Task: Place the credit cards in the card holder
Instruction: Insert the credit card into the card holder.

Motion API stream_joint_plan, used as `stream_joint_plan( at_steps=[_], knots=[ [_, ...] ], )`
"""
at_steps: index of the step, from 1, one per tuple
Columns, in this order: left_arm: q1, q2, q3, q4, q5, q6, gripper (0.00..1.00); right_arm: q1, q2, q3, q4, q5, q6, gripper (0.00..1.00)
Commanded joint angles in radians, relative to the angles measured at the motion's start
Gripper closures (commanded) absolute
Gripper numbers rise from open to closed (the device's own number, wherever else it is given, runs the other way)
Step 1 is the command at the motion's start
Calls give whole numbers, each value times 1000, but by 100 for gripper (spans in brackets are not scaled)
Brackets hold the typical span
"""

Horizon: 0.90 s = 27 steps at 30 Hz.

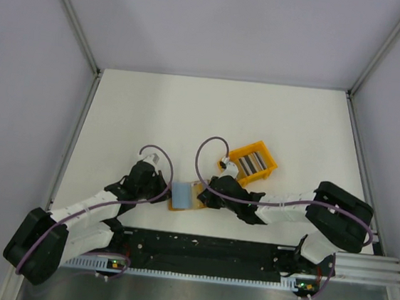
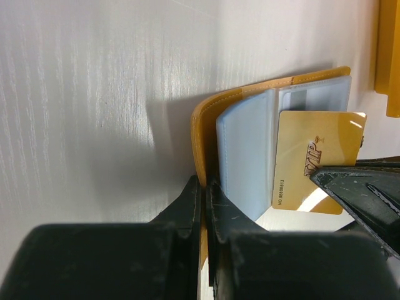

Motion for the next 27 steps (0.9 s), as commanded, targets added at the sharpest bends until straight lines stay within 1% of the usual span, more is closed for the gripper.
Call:
stream_joint_plan(
  at_steps=[1,15,27],
  knots=[
    [1,13,-22,13,-26,4,100,-18,-33,-32,87,-12,7,100],
    [-1,14,-19,11,-27,3,100,-32,-8,-15,189,-77,1,100],
    [-1,17,-17,13,-26,3,100,-46,107,8,230,-123,7,100]
  ],
)
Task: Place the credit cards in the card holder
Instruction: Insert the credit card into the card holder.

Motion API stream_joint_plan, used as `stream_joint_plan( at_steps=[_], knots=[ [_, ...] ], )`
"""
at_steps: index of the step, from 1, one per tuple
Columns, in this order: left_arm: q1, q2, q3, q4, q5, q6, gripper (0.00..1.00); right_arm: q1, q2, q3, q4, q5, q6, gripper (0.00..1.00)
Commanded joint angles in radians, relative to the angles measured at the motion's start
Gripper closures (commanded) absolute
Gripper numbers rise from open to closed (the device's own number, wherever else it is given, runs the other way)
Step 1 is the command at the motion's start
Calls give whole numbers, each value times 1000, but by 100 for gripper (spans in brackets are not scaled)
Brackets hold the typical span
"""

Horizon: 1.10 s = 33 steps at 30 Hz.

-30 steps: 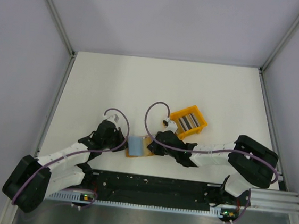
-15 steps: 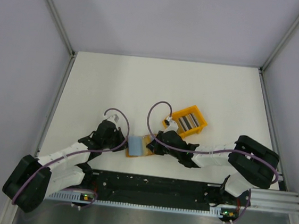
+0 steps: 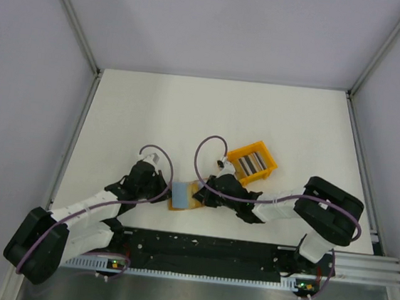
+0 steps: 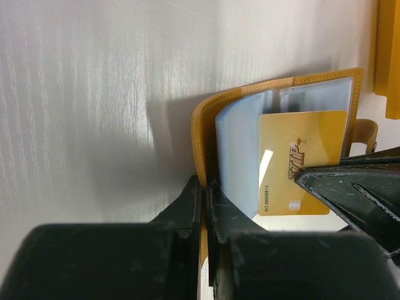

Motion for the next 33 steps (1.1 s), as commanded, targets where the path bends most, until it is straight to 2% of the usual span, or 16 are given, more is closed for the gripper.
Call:
stream_joint_plan(
  at_steps=[1,18,24,33],
  knots=[
    [-1,13,-17,3,-25,5,100,-17,45,40,50,-25,-2,100],
    [-1,24,-17,7,-22,5,100,-51,92,29,38,18,-14,100],
    [-1,25,-14,10,-24,3,100,-41,135,26,79,-41,11,100],
    [-1,25,-14,10,-27,0,100,3,134,26,18,-63,86,100]
  ],
)
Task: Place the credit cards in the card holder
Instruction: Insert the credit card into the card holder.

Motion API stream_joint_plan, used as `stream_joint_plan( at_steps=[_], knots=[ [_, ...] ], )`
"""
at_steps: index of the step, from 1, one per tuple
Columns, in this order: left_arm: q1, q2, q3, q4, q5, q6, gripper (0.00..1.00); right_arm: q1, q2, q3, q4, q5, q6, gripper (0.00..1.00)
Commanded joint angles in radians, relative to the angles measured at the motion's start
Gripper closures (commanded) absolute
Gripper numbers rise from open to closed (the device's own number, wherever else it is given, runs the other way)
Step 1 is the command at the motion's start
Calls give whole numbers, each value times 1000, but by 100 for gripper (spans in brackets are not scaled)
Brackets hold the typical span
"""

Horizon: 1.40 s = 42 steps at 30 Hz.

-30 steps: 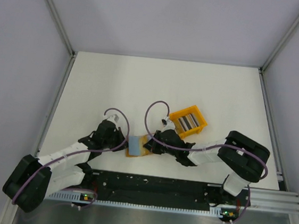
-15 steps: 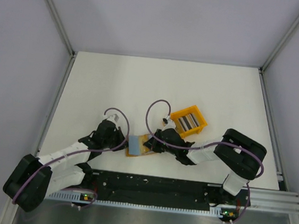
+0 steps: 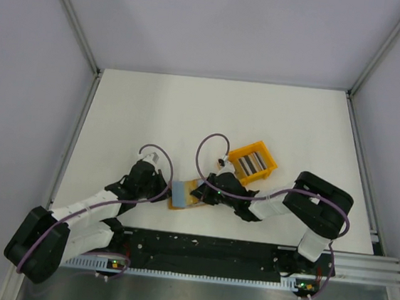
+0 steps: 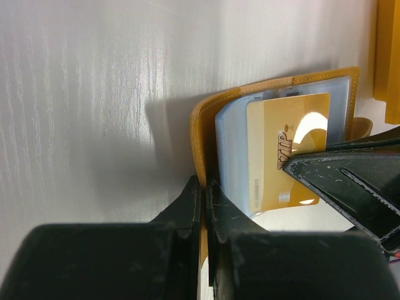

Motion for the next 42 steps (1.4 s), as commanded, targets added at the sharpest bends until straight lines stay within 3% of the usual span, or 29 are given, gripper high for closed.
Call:
stream_joint_plan(
  at_steps=[1,10,15,18,20,27,42],
  knots=[
    [-1,16,-14,-6,-19,0,100,34,35,12,-101,-32,15,100],
    [-1,15,-16,-4,-21,0,100,56,19,41,-177,-49,-35,98],
    [-1,15,-16,-7,-21,3,100,52,-42,144,-439,94,-130,78],
    [-1,15,-16,-4,-19,2,100,52,-76,185,-521,163,-179,61],
    [-1,13,-16,-4,-18,2,100,51,-82,216,-567,189,-210,55],
    [0,13,-17,-3,-16,3,100,51,-36,283,-616,143,-244,53],
    [-1,15,-16,0,-12,3,100,51,33,287,-461,-22,-200,54]
  ],
)
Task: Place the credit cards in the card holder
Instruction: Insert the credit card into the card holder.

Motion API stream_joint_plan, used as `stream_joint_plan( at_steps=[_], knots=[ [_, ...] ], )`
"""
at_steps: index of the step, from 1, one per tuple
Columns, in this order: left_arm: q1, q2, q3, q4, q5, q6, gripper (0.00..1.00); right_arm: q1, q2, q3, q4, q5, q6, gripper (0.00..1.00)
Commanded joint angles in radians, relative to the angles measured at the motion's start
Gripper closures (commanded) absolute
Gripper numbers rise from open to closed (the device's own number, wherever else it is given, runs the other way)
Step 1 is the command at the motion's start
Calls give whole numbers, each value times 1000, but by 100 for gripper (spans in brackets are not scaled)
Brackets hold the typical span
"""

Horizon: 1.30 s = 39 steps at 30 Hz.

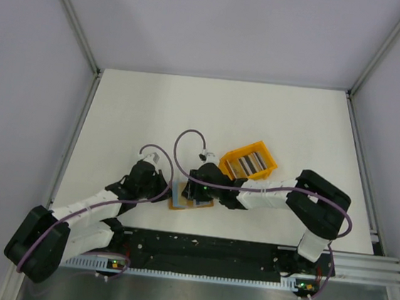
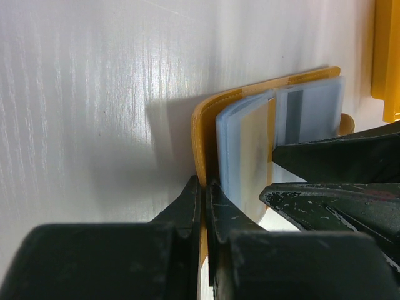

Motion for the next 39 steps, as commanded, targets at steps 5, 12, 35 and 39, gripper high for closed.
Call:
stream_joint_plan(
  at_steps=[5,12,35,39],
  knots=[
    [1,11,-16,-5,-16,6,100,3,21,2,54,-48,4,56],
    [1,14,-11,-5,-13,7,100,0,15,-7,101,-60,1,61],
    [-1,4,19,-45,-13,12,100,-12,-29,-71,216,-94,-5,62],
    [1,-3,47,-86,-39,13,100,-17,-103,-39,65,-13,-54,58]
  ],
)
